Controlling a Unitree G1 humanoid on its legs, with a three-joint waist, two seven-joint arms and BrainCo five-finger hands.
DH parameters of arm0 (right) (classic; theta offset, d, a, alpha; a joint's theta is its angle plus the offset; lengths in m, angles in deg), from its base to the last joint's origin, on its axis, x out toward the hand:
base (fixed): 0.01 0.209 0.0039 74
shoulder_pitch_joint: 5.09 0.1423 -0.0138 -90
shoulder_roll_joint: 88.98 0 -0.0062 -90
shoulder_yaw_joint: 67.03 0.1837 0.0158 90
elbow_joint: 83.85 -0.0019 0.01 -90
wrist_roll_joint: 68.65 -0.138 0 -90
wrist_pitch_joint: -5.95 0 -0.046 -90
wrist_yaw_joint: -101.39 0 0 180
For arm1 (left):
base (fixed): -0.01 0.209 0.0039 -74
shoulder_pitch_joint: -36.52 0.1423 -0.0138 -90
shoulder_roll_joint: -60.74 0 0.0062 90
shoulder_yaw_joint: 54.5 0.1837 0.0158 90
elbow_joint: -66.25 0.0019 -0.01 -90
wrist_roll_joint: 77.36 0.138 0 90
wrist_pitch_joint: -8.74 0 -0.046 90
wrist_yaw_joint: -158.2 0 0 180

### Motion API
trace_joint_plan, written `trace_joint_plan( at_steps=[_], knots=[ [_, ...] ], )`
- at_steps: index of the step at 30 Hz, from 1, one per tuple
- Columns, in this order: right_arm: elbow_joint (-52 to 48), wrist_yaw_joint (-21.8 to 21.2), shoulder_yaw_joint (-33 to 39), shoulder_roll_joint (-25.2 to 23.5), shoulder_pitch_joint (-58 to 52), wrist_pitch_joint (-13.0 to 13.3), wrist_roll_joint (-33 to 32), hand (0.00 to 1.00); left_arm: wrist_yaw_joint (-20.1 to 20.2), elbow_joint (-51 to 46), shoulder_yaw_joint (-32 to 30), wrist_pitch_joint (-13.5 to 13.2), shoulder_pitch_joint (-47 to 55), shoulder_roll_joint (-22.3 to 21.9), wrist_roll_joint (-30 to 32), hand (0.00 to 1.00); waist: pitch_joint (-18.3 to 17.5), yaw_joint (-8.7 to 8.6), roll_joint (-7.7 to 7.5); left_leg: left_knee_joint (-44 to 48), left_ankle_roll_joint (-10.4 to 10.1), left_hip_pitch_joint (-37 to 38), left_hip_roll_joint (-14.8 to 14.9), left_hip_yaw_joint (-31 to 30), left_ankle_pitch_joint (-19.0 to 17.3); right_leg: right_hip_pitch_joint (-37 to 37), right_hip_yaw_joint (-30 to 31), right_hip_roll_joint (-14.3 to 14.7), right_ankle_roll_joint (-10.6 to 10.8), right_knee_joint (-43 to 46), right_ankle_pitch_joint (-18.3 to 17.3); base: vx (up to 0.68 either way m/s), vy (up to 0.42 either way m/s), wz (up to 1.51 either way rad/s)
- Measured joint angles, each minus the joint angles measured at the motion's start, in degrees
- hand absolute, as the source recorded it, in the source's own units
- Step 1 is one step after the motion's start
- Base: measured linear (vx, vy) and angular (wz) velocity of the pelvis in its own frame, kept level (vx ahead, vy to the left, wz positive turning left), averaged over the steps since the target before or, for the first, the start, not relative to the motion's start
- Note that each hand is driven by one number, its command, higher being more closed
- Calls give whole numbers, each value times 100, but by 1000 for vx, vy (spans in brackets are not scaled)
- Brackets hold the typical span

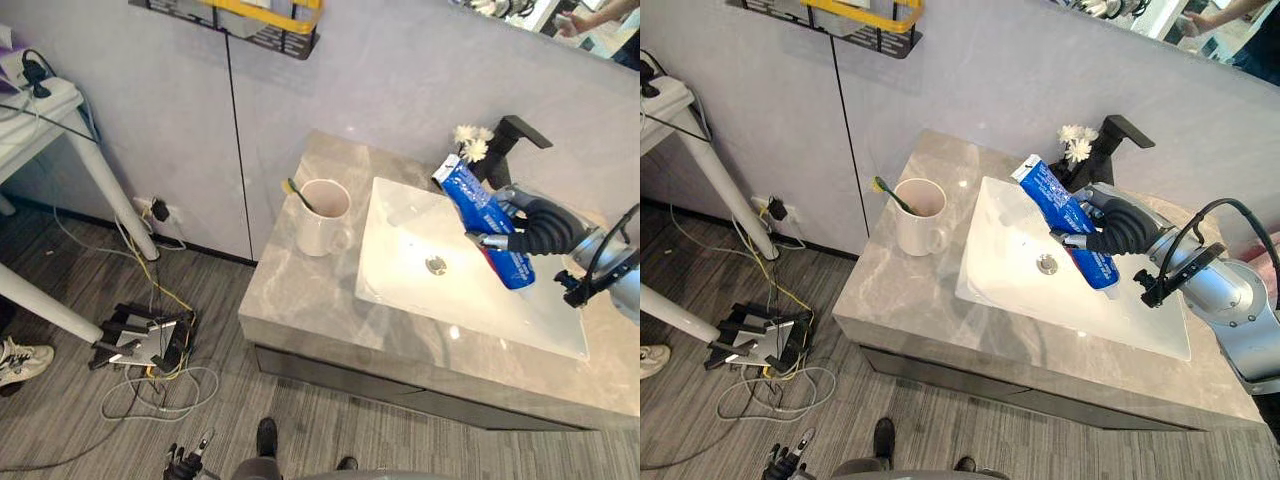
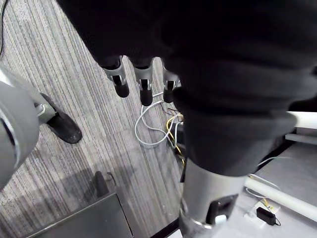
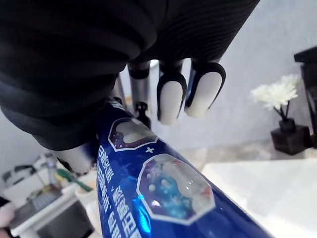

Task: Organize washtable

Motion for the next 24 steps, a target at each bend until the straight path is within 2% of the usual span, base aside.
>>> trace_joint_plan(
  at_steps=[1,4,5,7,9,10,11,12,14,16,19,24],
  knots=[
    [-4,65,44,0,85,3,-3,100,-47,-273,-147,-2,21,-87,-68,0,-8,1,16,0,0,5,-1,0,0,6,1,0,4,-5,2,0,0,0],
    [-54,296,312,-73,503,36,-78,100,-321,-1976,-715,-67,71,-192,-151,0,-64,28,88,-1,-5,20,-5,-19,-3,75,-74,9,6,-55,3,19,5,11],
    [-165,415,443,-303,646,58,-126,100,-486,-3058,-933,-168,16,-79,-134,0,-123,39,113,2,-6,21,-10,-30,-2,101,-102,12,12,-87,7,40,0,12],
    [-312,452,456,-622,780,107,-195,100,-577,-4011,-1070,-268,-109,297,-90,0,-152,55,156,32,-5,59,-31,-77,-1,179,-153,8,16,-115,10,46,3,12],
    [-555,446,363,-1050,783,172,-217,100,-531,-4835,-1034,-281,-358,1358,52,0,-252,120,260,38,-2,84,-53,-111,2,218,-173,-7,17,-116,10,54,10,8],
    [-605,427,243,-1192,778,175,-217,100,-357,-5034,-956,-246,-561,2108,85,0,-272,165,330,38,-2,120,-68,-137,2,264,-194,-16,19,-116,11,35,11,10],
    [-596,413,156,-1222,777,167,-215,100,-259,-5095,-871,-208,-646,2503,77,0,-274,179,363,38,-2,147,-75,-157,2,301,-207,-20,19,-115,11,26,21,17],
    [-553,381,-59,-1251,769,130,-213,100,176,-5287,-635,-18,-784,3460,-49,0,-292,185,434,36,-2,202,-92,-212,2,379,-260,-22,19,-114,11,7,18,16],
    [-513,372,-228,-1248,755,93,-220,100,603,-5445,-237,122,-847,4305,-269,0,-331,193,500,31,-2,212,-101,-227,2,390,-273,-21,19,-100,11,-16,21,9],
    [-493,289,-532,-1232,716,54,-239,100,1203,-5635,616,292,-1039,5214,-679,0,-337,217,615,-2,-3,264,-122,-226,1,450,-277,-23,20,-101,10,-46,26,3],
    [-518,249,-780,-1128,575,65,-330,100,1628,-5826,1313,428,-1244,5564,-1141,0,-346,193,726,-6,-29,288,-125,-222,-17,471,-273,-22,20,-99,8,-46,30,-1],
    [-534,259,-806,-1108,193,139,-411,100,1760,-6078,1822,533,-1343,5732,-1770,0,-352,181,759,-7,-4,310,-84,-215,2,476,-238,-15,19,-100,7,-13,8,-4]
  ],
)
